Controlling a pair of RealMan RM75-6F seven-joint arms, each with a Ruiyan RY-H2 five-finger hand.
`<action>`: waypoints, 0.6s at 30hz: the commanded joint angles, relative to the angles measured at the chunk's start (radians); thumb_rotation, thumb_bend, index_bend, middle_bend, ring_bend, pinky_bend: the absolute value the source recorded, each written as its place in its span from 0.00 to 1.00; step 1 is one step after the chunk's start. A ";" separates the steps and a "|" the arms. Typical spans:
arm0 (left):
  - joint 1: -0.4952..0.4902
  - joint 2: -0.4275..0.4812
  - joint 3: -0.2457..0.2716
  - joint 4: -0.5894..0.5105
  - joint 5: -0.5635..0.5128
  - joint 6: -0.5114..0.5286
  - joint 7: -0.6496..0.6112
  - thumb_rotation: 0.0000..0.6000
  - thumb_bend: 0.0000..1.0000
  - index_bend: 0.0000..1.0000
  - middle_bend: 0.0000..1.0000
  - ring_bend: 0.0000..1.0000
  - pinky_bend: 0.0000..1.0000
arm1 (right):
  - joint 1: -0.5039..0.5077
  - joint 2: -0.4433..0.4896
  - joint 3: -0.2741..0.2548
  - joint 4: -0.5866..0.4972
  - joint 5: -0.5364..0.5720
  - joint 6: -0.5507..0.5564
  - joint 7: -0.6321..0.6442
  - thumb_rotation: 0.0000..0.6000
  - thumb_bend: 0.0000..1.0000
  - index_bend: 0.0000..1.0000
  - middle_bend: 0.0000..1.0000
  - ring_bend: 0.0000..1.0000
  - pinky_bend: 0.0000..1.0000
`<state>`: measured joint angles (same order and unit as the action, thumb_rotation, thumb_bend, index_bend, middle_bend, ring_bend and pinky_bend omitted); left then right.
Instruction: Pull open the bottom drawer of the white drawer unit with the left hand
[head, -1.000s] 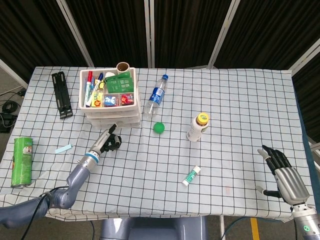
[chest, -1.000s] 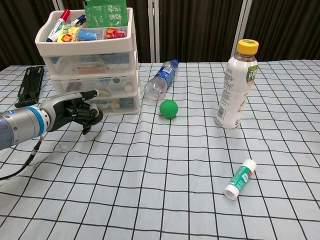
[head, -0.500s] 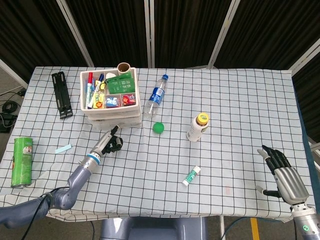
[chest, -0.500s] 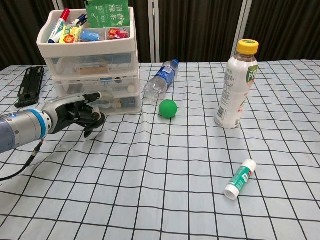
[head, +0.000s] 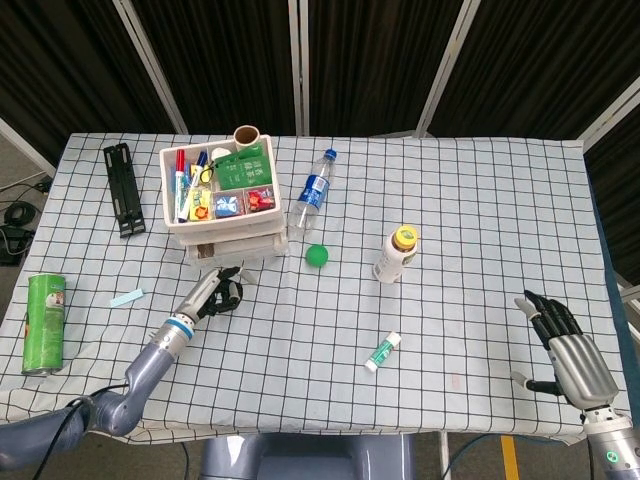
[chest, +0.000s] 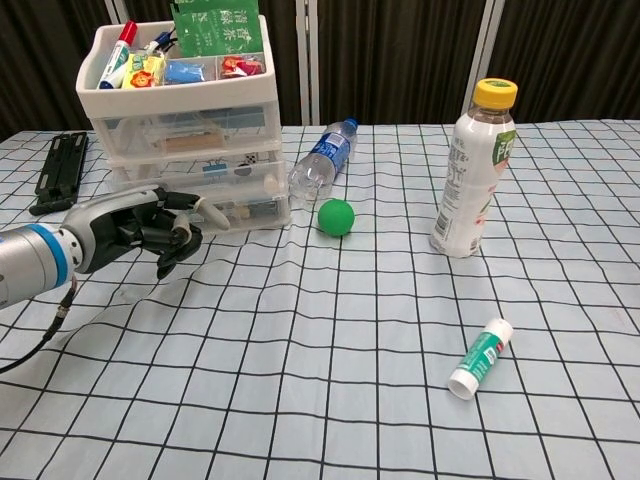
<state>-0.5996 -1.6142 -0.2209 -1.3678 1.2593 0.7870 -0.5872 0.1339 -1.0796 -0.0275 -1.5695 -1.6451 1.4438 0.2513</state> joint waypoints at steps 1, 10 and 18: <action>0.028 0.028 0.035 -0.024 0.045 0.041 -0.007 1.00 0.82 0.39 0.74 0.77 0.70 | 0.000 0.000 0.000 0.000 -0.001 0.001 -0.001 1.00 0.02 0.00 0.00 0.00 0.00; 0.080 0.043 0.092 -0.025 0.094 0.180 0.183 1.00 0.82 0.26 0.74 0.77 0.70 | -0.003 0.001 -0.002 -0.004 -0.006 0.007 -0.002 1.00 0.02 0.00 0.00 0.00 0.00; 0.119 0.052 0.088 -0.100 0.115 0.394 0.664 1.00 0.82 0.10 0.74 0.77 0.70 | -0.003 0.002 -0.003 -0.006 -0.007 0.006 -0.005 1.00 0.02 0.00 0.00 0.00 0.00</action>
<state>-0.5071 -1.5701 -0.1343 -1.4187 1.3597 1.0660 -0.1491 0.1310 -1.0777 -0.0303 -1.5758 -1.6522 1.4504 0.2465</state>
